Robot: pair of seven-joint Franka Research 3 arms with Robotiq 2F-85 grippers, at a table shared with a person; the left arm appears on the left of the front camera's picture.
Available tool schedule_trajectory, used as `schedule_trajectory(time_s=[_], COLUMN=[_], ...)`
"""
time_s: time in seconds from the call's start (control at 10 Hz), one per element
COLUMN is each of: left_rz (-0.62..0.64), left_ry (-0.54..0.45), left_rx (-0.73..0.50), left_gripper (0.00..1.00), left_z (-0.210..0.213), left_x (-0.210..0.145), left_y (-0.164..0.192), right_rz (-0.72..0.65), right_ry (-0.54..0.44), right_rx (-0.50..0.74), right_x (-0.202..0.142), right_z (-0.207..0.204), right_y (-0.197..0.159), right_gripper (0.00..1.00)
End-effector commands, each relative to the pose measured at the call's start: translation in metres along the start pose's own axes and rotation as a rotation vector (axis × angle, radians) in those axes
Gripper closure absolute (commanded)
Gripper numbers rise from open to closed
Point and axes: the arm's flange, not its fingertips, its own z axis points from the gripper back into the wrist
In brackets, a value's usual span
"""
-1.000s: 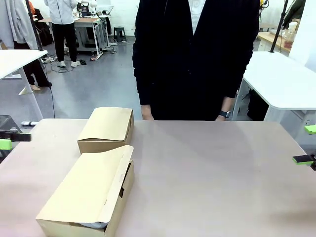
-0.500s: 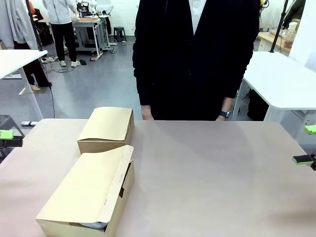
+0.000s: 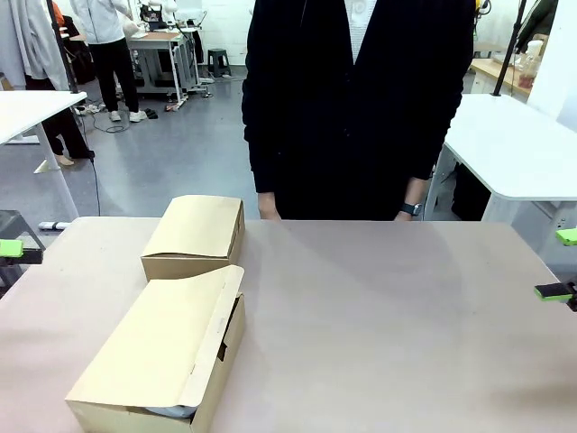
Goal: Place items inside the box.
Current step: Close the lid of the Mailer Box closest to the robot.
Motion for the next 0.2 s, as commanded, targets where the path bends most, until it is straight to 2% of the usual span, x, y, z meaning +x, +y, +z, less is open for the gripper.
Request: schedule_trajectory(time_s=[0.0, 0.1], left_rz=[-0.011, -0.011], left_ry=[0.001, 0.001], left_rx=[-0.014, -0.014], left_gripper=[0.00, 0.00], left_z=[0.0028, 0.0028], left_x=[-0.0047, -0.0047], left_y=[-0.0023, -0.0023], right_rz=[0.024, 0.024], right_ry=[-0.004, -0.004], right_rx=[0.016, 0.016], right_x=[0.0004, 0.0004], right_z=[0.0007, 0.0007], right_y=[0.0027, 0.0027], right_gripper=[0.00, 0.00])
